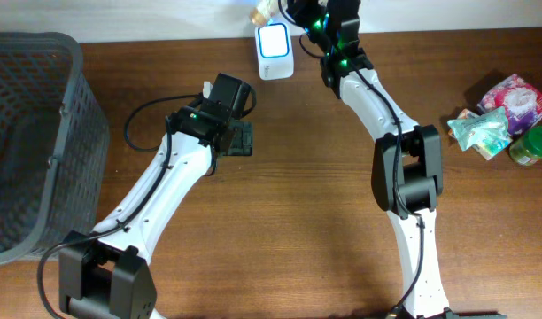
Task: Scan the item barcode
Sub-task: 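Lift the Pantene tube up to the scanner window, then hold the Pantene tube's barcode against the scanner window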
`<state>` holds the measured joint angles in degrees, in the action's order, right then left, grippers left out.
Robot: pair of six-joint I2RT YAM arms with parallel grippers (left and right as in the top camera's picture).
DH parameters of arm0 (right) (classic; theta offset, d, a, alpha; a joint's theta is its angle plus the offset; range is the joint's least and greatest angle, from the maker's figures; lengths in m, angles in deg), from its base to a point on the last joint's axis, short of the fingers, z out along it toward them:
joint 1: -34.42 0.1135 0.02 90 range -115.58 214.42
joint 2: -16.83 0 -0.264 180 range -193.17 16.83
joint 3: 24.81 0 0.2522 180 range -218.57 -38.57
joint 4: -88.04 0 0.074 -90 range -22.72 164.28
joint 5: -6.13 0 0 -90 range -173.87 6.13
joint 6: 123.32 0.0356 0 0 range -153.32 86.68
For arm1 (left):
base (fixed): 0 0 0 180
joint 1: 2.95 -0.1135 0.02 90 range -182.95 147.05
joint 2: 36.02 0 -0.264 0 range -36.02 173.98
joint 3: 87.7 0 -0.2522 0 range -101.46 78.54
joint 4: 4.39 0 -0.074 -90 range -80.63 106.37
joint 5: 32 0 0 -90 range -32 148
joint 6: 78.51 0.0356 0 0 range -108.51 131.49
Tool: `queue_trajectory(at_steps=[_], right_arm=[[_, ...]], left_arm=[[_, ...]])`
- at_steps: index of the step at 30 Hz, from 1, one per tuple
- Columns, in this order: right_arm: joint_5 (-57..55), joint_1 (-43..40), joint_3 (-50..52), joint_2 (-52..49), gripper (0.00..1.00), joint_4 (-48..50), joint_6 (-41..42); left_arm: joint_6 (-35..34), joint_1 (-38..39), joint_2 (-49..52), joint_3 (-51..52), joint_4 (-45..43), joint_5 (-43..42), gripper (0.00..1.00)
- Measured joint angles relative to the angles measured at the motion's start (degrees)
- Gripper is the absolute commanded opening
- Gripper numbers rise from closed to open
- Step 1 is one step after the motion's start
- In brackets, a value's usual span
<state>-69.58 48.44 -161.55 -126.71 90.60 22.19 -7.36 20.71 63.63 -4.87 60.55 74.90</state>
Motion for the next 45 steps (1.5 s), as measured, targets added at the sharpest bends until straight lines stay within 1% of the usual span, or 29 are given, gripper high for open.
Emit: queue_trajectory(at_steps=[1, 2, 5, 6, 9, 13, 16, 20, 21, 23, 27, 29, 34, 35, 36, 38, 40, 43, 45], right_arm=[[-0.3, 0.1, 0.0, -0.1, 0.04, -4.2, -0.1], [-0.7, 0.3, 0.0, -0.9, 0.04, -6.1, -0.2], [-0.7, 0.8, 0.0, -3.3, 0.04, -6.2, -0.2], [-0.2, 0.8, 0.0, -3.8, 0.04, -5.2, -0.3], [4.6, 0.6, 0.2, -4.2, 0.04, 5.5, -0.1], [10.6, -1.0, 0.2, -4.2, 0.04, 9.6, 4.1], [18.5, -6.1, -0.2, -4.2, 0.04, 11.6, 6.9], [29.5, -18.0, -0.2, -4.2, 0.04, 11.5, 11.9], [30.9, -19.8, -0.3, -4.1, 0.05, 11.2, 12.3], [37.1, -25.4, -0.3, -4.0, 0.09, 9.2, 13.7], [43.3, -28.6, -0.3, -4.0, 0.10, 9.0, 14.5], [44.8, -27.9, -0.3, -3.8, 0.04, 9.0, 14.6], [47.4, -23.3, -0.3, -3.6, 0.04, 9.0, 15.2], [47.3, -21.9, -0.3, -3.6, 0.04, 9.0, 15.3], [45.8, -18.4, -0.4, -3.6, 0.04, 7.7, 15.1], [39.7, -12.5, -0.7, -3.2, 0.04, 1.3, 15.2], [29.6, -6.1, -0.9, -2.8, 0.04, -7.0, 15.1], [15.5, 1.5, -0.8, -2.8, 0.08, -9.8, 11.3], [7.5, 4.2, -0.8, -2.8, 0.08, -9.8, 5.2]], left_arm=[[0.0, 0.0, 0.0, 0.0, 0.0, 0.0, 0.99], [0.0, 0.0, 0.0, 0.0, -0.1, 0.0, 0.99], [0.0, 0.0, 0.0, 0.0, 0.0, 0.0, 0.99], [0.0, 0.0, 0.0, 0.0, 0.0, 0.0, 0.99], [0.0, 0.0, 0.0, 0.0, 0.0, 0.0, 0.99], [0.0, 0.0, 0.0, 0.0, 0.0, 0.0, 0.99], [0.0, 0.0, 0.0, 0.0, 0.0, 0.0, 0.99], [0.0, 0.0, 0.0, 0.0, 0.0, 0.0, 0.99], [0.0, 0.0, 0.0, 0.0, 0.0, 0.0, 0.99], [0.0, 0.0, 0.0, 0.0, 0.0, 0.0, 0.99], [0.0, 0.0, 0.0, 0.0, 0.0, 0.0, 0.99], [0.0, 0.0, 0.0, 0.0, 0.0, 0.0, 0.99], [0.0, 0.0, 0.0, 0.0, 0.0, 0.0, 0.99], [0.0, 0.0, 0.0, 0.0, 0.0, 0.0, 0.99], [0.0, 0.0, 0.0, 0.0, 0.0, 0.0, 0.99], [0.0, 0.0, 0.0, 0.0, 0.0, 0.0, 0.99], [0.0, 0.0, 0.0, 0.0, 0.0, 0.0, 0.99], [0.0, 0.0, 0.0, 0.0, 0.0, 0.0, 0.99], [0.0, 0.0, 0.0, 0.0, 0.0, 0.0, 0.99]])
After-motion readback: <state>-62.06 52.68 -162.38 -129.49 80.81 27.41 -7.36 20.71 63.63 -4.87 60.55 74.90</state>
